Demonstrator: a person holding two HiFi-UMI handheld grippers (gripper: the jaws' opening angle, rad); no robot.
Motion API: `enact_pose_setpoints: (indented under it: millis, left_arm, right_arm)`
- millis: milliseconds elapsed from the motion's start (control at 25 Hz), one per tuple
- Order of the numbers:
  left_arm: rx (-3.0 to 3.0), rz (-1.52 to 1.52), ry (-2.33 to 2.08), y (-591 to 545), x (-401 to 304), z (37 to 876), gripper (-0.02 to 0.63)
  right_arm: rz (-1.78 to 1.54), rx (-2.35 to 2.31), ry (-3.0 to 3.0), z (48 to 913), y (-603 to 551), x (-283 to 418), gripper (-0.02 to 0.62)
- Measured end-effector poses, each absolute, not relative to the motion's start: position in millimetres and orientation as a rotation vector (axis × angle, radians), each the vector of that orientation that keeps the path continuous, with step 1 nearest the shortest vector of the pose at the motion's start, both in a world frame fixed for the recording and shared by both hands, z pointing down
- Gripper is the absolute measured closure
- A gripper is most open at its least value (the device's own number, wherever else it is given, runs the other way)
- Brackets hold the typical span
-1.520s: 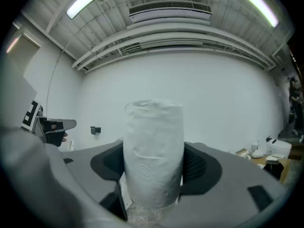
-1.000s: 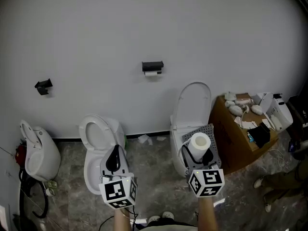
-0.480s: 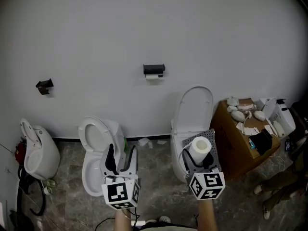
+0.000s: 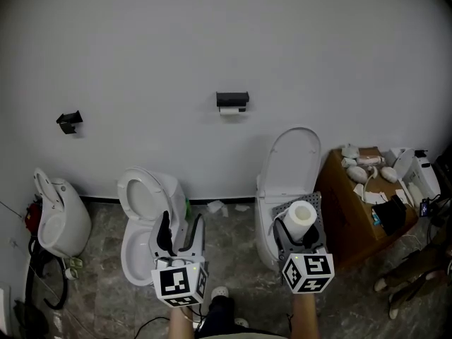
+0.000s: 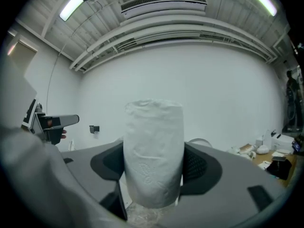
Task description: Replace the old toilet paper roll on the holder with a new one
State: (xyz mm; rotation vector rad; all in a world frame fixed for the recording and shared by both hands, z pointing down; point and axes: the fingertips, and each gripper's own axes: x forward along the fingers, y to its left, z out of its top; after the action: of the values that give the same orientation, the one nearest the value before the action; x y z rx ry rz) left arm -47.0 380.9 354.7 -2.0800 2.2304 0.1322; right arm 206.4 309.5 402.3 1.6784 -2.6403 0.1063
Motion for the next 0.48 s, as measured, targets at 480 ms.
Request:
enact_pose_setpoints:
  millis: [480]
  left_arm:
    - [-2.109,0.13,2.208,255,-87,363,0.313]
  right_arm:
    - [0.091,1.697,-2.627,401,189,165,0.285]
